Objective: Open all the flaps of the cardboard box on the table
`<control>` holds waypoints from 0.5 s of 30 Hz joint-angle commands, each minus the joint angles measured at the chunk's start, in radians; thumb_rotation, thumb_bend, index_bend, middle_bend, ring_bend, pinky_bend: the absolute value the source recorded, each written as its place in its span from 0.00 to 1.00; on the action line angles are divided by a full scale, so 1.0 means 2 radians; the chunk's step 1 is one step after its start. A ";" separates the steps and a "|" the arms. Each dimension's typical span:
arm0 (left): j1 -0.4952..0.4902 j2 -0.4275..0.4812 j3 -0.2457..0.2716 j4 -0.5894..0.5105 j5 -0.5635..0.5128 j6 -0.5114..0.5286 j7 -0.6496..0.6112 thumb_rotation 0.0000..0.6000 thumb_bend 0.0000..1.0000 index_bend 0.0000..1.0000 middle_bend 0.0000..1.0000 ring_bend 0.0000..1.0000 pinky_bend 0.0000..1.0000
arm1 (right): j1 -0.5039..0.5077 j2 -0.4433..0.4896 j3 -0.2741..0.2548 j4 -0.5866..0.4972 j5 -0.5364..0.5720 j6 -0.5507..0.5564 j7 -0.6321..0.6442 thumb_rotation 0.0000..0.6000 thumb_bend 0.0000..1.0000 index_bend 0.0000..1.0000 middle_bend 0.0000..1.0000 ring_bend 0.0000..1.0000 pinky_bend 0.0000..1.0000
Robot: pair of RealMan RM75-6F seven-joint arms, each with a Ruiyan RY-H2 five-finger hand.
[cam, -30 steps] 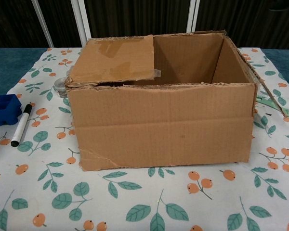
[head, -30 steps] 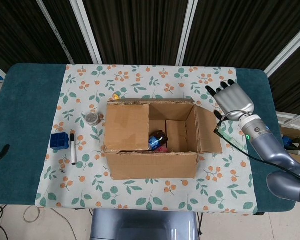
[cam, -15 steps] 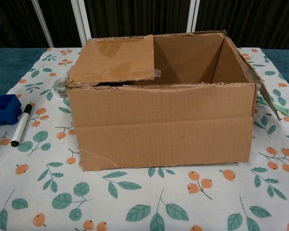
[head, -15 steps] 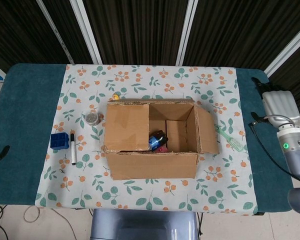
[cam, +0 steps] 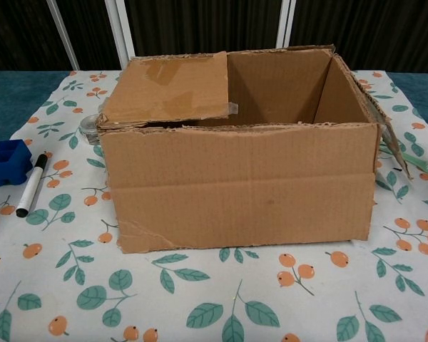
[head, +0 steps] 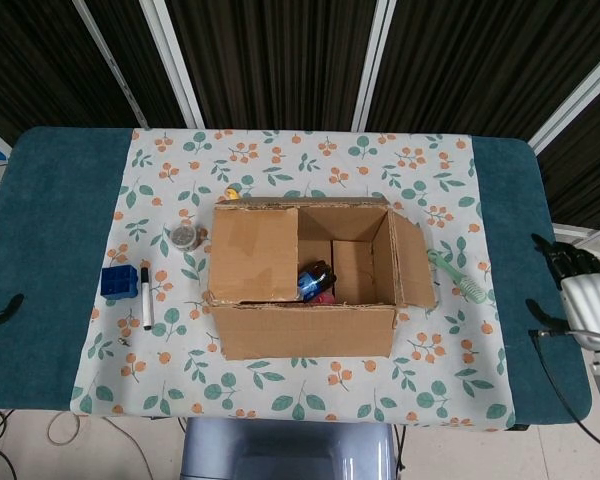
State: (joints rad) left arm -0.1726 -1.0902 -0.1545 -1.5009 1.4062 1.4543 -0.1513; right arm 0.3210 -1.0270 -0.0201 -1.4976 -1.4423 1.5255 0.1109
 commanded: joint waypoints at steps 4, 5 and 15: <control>-0.014 0.010 0.002 -0.003 0.010 -0.018 0.009 1.00 0.22 0.09 0.01 0.00 0.00 | -0.046 -0.053 -0.017 0.044 -0.038 0.047 -0.013 1.00 0.31 0.06 0.24 0.18 0.23; -0.018 0.016 0.002 -0.006 0.014 -0.023 0.012 1.00 0.22 0.09 0.01 0.00 0.00 | -0.050 -0.059 -0.017 0.050 -0.040 0.052 -0.017 1.00 0.31 0.06 0.24 0.18 0.23; -0.108 0.091 -0.012 -0.054 0.065 -0.123 -0.004 1.00 0.22 0.09 0.01 0.00 0.00 | -0.076 -0.089 -0.006 0.071 -0.048 0.067 -0.050 1.00 0.31 0.06 0.24 0.17 0.23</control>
State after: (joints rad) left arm -0.3420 -0.9471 -0.1680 -1.5815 1.5092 1.2586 -0.1351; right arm 0.1735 -1.2038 -0.0398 -1.3535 -1.5378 1.6554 0.0199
